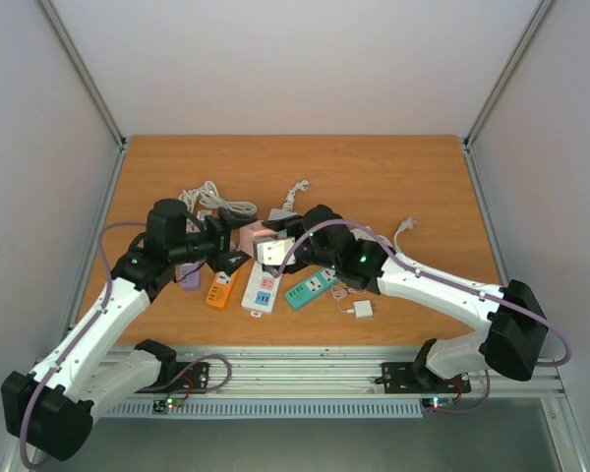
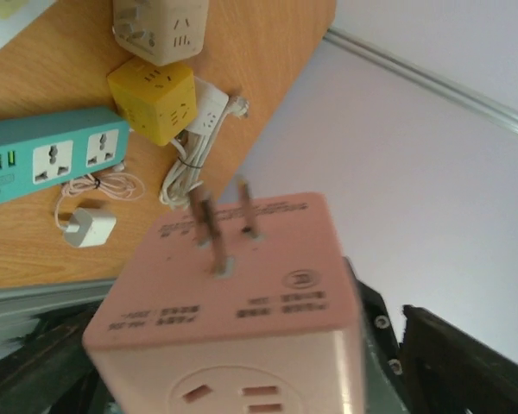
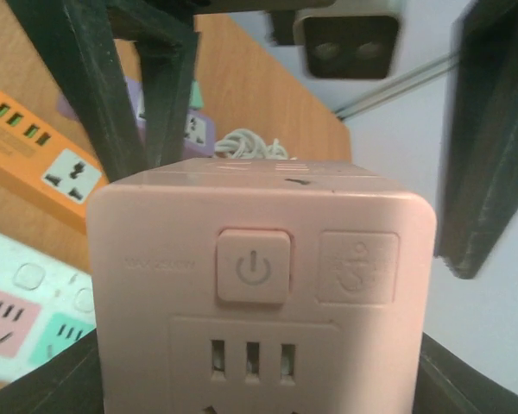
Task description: Insert the plug
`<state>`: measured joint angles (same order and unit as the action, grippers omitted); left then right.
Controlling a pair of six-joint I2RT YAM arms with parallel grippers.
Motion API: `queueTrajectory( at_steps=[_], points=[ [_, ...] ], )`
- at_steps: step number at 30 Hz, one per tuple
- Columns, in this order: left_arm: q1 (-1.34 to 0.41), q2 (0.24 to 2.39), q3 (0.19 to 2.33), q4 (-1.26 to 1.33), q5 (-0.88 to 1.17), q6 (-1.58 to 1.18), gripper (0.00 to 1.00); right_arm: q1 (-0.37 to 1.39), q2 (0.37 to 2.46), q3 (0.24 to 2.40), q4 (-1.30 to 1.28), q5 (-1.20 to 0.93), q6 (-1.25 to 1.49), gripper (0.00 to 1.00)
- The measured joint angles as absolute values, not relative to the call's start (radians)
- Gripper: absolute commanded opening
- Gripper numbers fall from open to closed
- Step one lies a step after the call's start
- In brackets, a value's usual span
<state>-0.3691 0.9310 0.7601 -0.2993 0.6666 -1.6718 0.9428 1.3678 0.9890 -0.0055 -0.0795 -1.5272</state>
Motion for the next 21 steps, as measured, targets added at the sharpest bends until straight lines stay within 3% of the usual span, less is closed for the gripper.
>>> queueTrajectory(
  at_steps=[8, 21],
  points=[
    [-0.371, 0.953, 0.967, -0.513, 0.528, -1.243, 0.99, 0.895, 1.368, 1.188, -0.369, -0.113, -1.367, 0.17],
    [-0.371, 0.839, 0.986, -0.773, 0.236, -0.811, 0.99, 0.738, 1.601, 1.511, -0.868, -0.149, -1.079, 0.21]
  ],
)
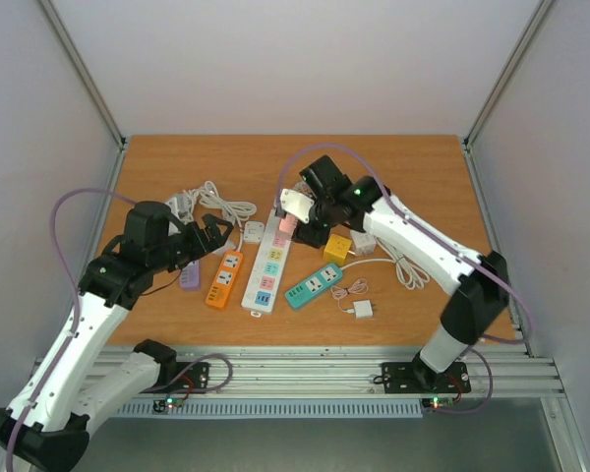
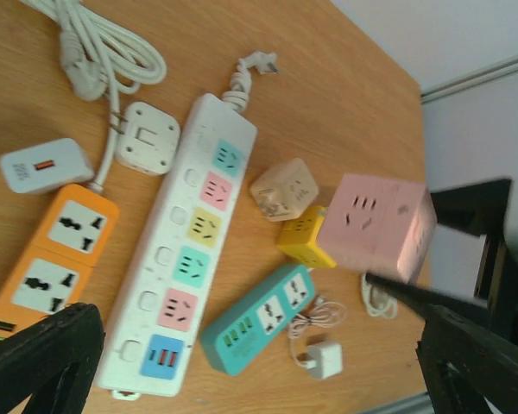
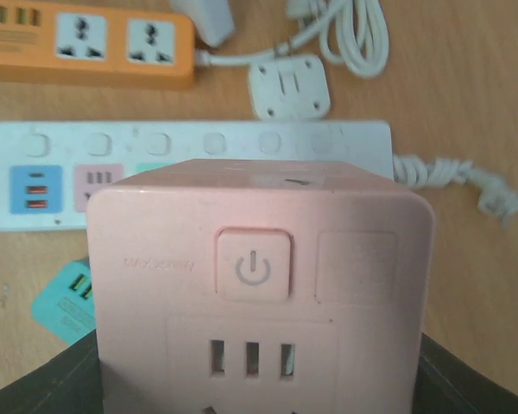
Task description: Insert the plug
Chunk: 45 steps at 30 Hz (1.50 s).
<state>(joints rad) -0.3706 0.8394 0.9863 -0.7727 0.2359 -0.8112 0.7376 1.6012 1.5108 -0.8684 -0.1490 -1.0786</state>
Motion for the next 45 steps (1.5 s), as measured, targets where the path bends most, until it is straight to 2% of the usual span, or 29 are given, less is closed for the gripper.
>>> queueTrajectory(
  at_steps=[5, 11, 25, 35, 45],
  points=[
    [-0.371, 0.838, 0.986, -0.811, 0.193, -0.72, 0.99, 0.654, 1.786, 1.661, -0.997, -0.171, -1.023, 0.22],
    [-0.371, 0.852, 0.987, -0.83, 0.162, -0.625, 0.99, 0.638, 1.985, 1.847, -1.093, -0.211, -0.991, 0.22],
    [-0.371, 0.854, 0.987, -0.818, 0.023, -0.466, 0.99, 0.615, 2.267, 2.164, -1.21, -0.272, -1.027, 0.2],
    [-0.371, 0.77, 0.955, -0.763, -0.036, -0.383, 0.99, 0.609, 2.335, 2.214, -1.251, -0.253, -1.053, 0.2],
    [-0.371, 0.774, 0.929, -0.751, -0.042, -0.362, 0.99, 0.609, 2.354, 2.244, -1.235, -0.214, -1.025, 0.2]
  ],
)
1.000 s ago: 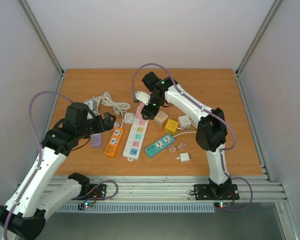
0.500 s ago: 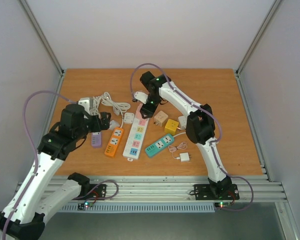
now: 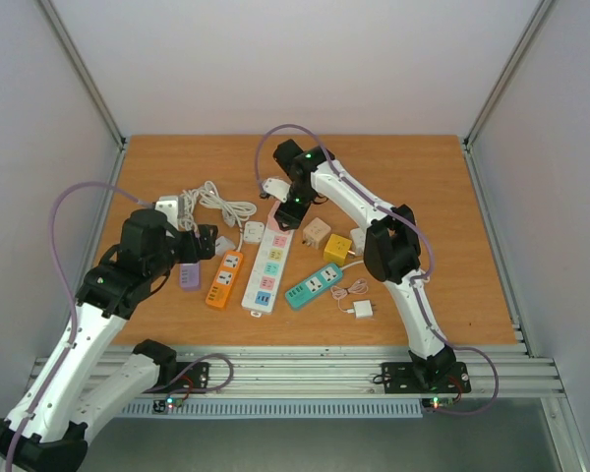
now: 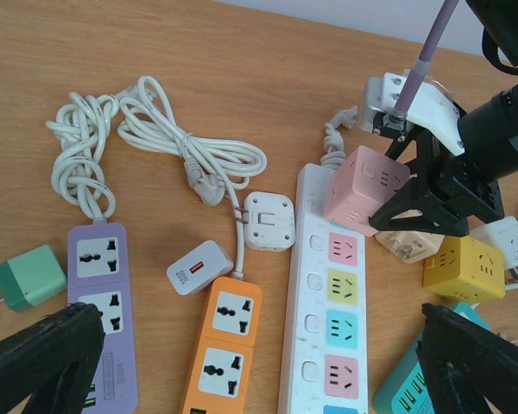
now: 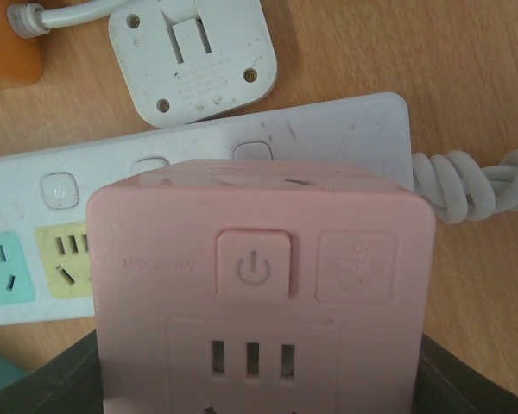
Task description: Insert the plug
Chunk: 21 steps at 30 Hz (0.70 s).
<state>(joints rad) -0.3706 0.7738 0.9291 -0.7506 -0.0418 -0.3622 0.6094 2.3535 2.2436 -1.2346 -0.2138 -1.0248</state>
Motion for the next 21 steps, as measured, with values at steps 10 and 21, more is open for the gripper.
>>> queueTrajectory(
  at_steps=[10, 21],
  points=[
    [-0.371, 0.774, 0.928, -0.75, -0.042, -0.361, 0.99, 0.605, 2.355, 2.247, -1.257, -0.222, -1.052, 0.2],
    [-0.371, 0.774, 0.927, -0.75, -0.042, -0.361, 0.99, 0.595, 2.36, 2.238, -1.26, -0.246, -1.075, 0.21]
  ],
)
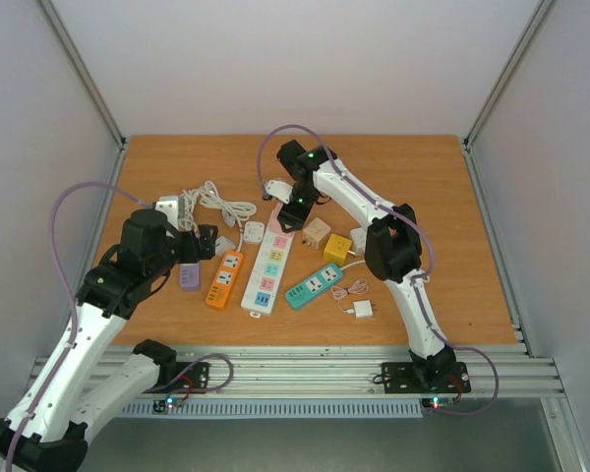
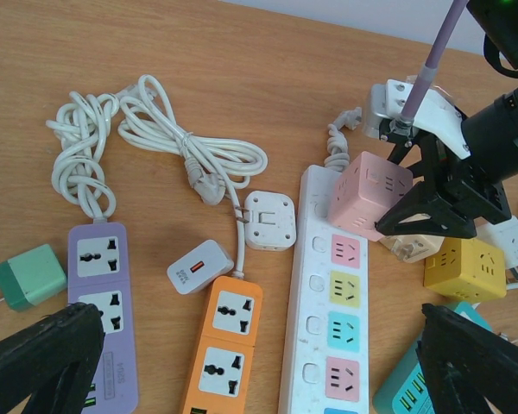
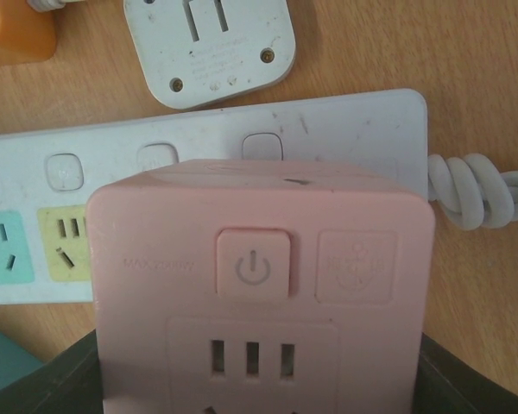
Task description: Insert the plug
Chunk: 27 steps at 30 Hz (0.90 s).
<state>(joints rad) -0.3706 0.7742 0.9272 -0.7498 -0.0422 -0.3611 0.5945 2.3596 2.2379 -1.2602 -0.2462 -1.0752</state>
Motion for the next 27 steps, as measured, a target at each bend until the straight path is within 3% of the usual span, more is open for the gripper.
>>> queueTrajectory(
  at_steps=[9, 27],
  points=[
    [-0.371, 0.774, 0.927, -0.75, -0.049, -0.361, 0.99, 0.589, 2.311, 2.103, -1.143, -0.26, -1.074, 0.24],
    [-0.371, 0.794, 0.927, -0.749, -0.061, -0.358, 0.99, 0.606, 2.277, 2.038, -1.09, -0.188, -1.043, 0.22]
  ],
)
